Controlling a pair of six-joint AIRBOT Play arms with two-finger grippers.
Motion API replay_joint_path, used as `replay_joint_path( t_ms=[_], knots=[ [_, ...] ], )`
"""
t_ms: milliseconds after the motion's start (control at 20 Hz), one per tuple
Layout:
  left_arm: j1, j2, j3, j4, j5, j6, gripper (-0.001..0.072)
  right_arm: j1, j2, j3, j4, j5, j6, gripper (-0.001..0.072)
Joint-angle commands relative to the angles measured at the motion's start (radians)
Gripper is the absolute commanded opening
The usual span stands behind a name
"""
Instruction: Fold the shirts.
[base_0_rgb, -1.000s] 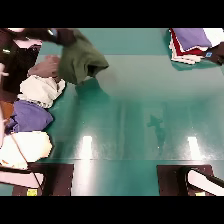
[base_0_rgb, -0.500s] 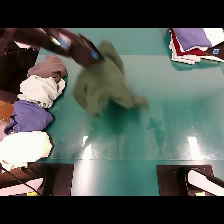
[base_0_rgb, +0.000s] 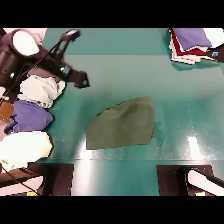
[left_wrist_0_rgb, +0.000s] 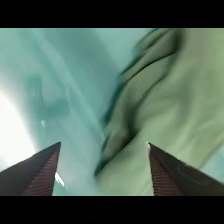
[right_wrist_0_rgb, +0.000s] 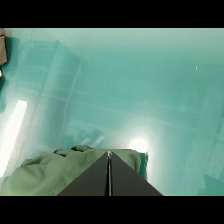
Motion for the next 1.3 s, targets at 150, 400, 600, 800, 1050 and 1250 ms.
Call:
replay_joint_path(
  t_ms=[150,400,600,800,1050,1250],
  knots=[
    [0.073,0.216,-0.649,-0.151,0.034,0.008,0.0613,0.0,0.0,0.001,0.0,-0.002,0.0,0.0017],
    [0.073,0.266,-0.881,-0.237,0.087,0.038,0.0613,0.0,-0.001,0.001,0.0,-0.002,0.0,0.0017],
    [0.073,0.265,-0.947,-0.308,0.143,0.071,0.0613,0.0,-0.001,0.001,0.0,-0.003,0.0,0.0017],
    [0.024,0.262,-0.999,-0.371,0.212,0.107,0.0612,0.003,0.0,0.001,0.001,-0.002,0.0,0.0017],
    [-0.092,0.262,-1.021,-0.376,0.306,0.026,0.0448,0.008,0.0,0.001,0.001,-0.003,0.0,0.0017],
    [-0.087,0.262,-0.993,-0.399,0.344,0.026,0.0023,0.008,0.0,0.001,-0.002,0.017,0.0,0.0017]
  ],
)
